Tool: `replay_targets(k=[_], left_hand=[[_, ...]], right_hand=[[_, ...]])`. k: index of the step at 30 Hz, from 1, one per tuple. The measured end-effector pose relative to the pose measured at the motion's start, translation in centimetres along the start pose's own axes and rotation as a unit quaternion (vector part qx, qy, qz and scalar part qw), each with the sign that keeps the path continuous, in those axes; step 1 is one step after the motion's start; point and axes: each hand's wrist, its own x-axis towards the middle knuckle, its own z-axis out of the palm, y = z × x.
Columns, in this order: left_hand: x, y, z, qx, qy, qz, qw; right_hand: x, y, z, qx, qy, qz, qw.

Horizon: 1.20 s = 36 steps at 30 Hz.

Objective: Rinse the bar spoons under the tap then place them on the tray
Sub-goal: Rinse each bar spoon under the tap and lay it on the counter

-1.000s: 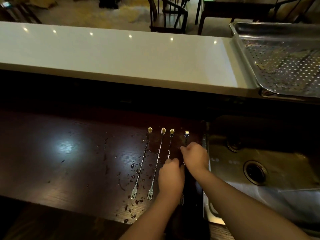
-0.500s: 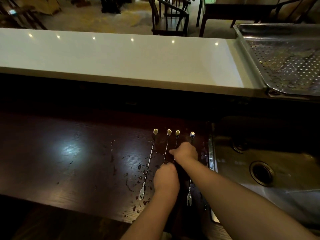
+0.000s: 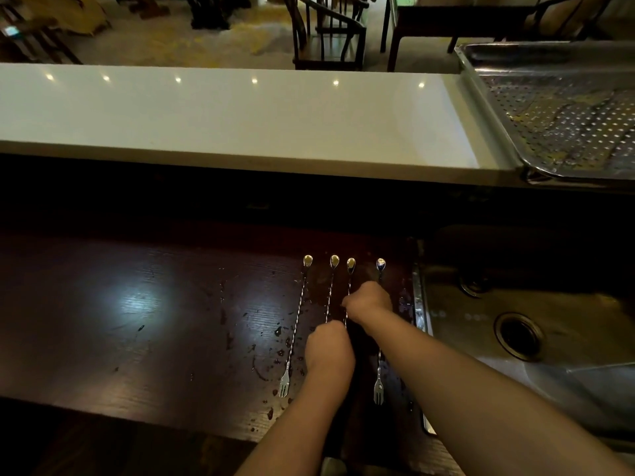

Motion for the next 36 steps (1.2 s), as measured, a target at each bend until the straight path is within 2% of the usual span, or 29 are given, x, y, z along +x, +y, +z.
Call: replay_targets(k=[5, 10, 14, 20, 24, 32, 36], left_hand=[[-0.2, 0.1, -0.5, 0.0, 0.022, 0.015, 1.0], [-0.5, 1.7, -1.6, 0.052, 0.066, 0.082, 0.993], [-0.8, 4.4, -2.4, 0.126, 0.086, 0.149, 0.977], [-1.3, 9.2, -2.7, 0.182, 0.115, 0.237, 0.947], [-1.8, 12.7, -1.5, 0.206, 0.102, 0.297, 0.927], [-3.1, 19.0, 2.3, 0.242, 0.098, 0.335, 0.905], [-3.5, 21.4, 4.4, 0.228, 0.102, 0.327, 0.912]], right_hand=[[-0.1, 1.2, -0.7, 0.112, -0.007, 0.004, 0.994], [-0.5, 1.7, -3.1, 0.224, 0.014, 0.005, 0.975], [-0.8, 2.9, -6.0, 0.302, 0.044, 0.012, 0.952], [-0.6, 7.1, -11.4, 0.404, 0.083, 0.038, 0.91], [-0.3, 10.8, -14.6, 0.464, 0.097, 0.055, 0.879], [0.4, 18.5, -20.3, 0.552, 0.132, 0.106, 0.817], [0.5, 21.7, -22.4, 0.588, 0.119, 0.097, 0.794]])
